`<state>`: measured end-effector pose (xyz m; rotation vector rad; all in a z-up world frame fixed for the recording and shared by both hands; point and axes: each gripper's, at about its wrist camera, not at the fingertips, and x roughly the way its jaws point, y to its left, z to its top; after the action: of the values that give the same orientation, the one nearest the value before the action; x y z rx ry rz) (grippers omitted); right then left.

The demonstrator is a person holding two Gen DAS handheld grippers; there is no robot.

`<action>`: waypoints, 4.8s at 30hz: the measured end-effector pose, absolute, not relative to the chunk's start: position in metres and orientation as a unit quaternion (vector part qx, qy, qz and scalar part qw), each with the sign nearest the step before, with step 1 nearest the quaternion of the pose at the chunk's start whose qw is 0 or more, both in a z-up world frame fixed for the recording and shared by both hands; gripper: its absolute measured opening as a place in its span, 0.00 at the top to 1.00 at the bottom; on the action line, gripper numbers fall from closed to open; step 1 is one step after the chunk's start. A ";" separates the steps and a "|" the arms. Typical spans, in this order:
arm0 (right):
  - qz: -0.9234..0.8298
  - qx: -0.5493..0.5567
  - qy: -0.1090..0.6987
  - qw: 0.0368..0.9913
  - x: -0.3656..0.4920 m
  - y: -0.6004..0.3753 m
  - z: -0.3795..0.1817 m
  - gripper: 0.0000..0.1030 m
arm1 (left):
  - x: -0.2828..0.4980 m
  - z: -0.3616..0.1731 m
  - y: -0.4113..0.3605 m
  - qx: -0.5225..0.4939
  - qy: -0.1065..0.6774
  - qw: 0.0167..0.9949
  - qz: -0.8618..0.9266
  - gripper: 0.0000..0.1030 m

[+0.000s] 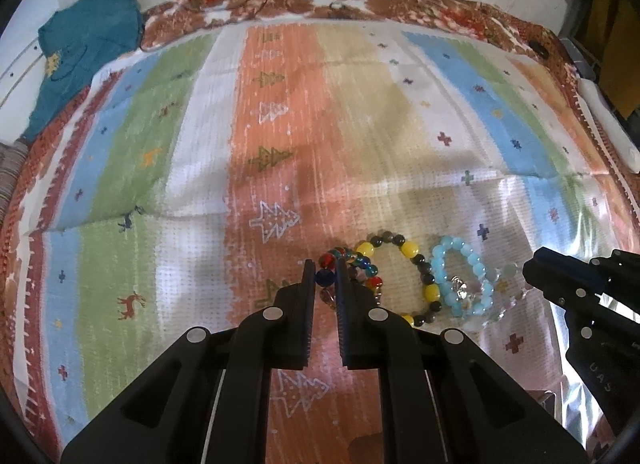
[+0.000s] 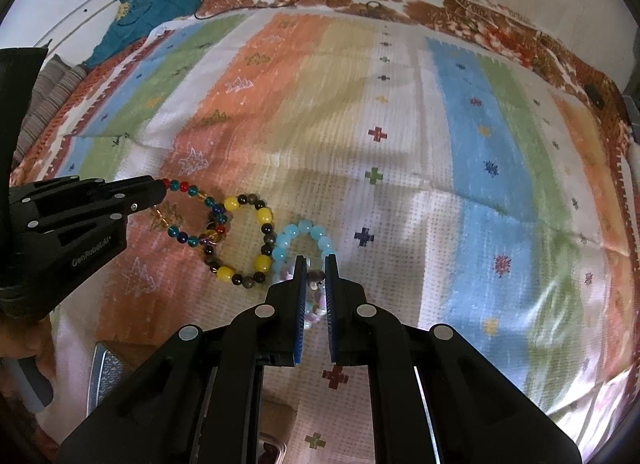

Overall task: Organize jewelry
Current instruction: 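Lift the multicolour bracelet with left gripper while right gripper lifts the clear crystal bracelet, then carry both bracelets over the silver tin and open both grippers to drop them, then move both grippers back from the tin toward the ring and aqua bracelet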

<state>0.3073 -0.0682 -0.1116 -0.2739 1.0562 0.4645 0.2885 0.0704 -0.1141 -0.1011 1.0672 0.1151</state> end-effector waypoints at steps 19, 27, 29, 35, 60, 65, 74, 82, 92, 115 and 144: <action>0.222 -0.109 0.477 0.843 0.296 -0.079 -0.091 0.90 | 0.264 -0.090 0.075 -0.062 0.503 0.860 0.054 0.91; 0.218 -0.089 0.467 0.852 0.289 -0.090 -0.080 0.90 | 0.256 -0.077 0.059 -0.045 0.493 0.867 0.047 0.91; 0.215 -0.089 0.462 0.856 0.286 -0.094 -0.076 0.90 | 0.255 -0.074 0.055 -0.046 0.493 0.868 0.043 0.91; 0.214 -0.096 0.455 0.859 0.276 -0.100 -0.071 0.90 | 0.245 -0.063 0.042 -0.044 0.484 0.874 0.030 0.91; 0.250 -0.103 0.428 0.863 0.225 -0.106 -0.045 0.90 | 0.195 -0.036 0.023 -0.028 0.466 0.884 0.014 0.91; 0.260 -0.096 0.415 0.867 0.214 -0.107 -0.035 0.90 | 0.186 -0.031 0.019 -0.029 0.463 0.886 0.007 0.91; 0.275 -0.094 0.402 0.868 0.195 -0.107 -0.026 0.90 | 0.166 -0.021 0.008 -0.027 0.454 0.891 -0.004 0.91; 0.283 -0.094 0.399 0.867 0.180 -0.111 -0.023 0.90 | 0.149 -0.016 0.005 -0.031 0.447 0.894 -0.007 0.91; 0.286 -0.096 0.407 0.862 0.163 -0.113 -0.029 0.90 | 0.133 -0.018 0.003 -0.034 0.448 0.893 -0.008 0.91; 0.240 -0.096 0.454 0.852 0.181 -0.127 -0.054 0.63 | 0.132 -0.032 0.026 -0.055 0.466 0.882 0.036 0.58; 0.207 -0.095 0.473 0.851 0.227 -0.124 -0.070 0.33 | 0.170 -0.052 0.051 -0.041 0.482 0.871 0.081 0.31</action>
<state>0.2266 -0.1242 -0.0696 -0.1997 0.9969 0.4356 0.1703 0.0511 -0.0515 -0.0847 1.0079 0.1696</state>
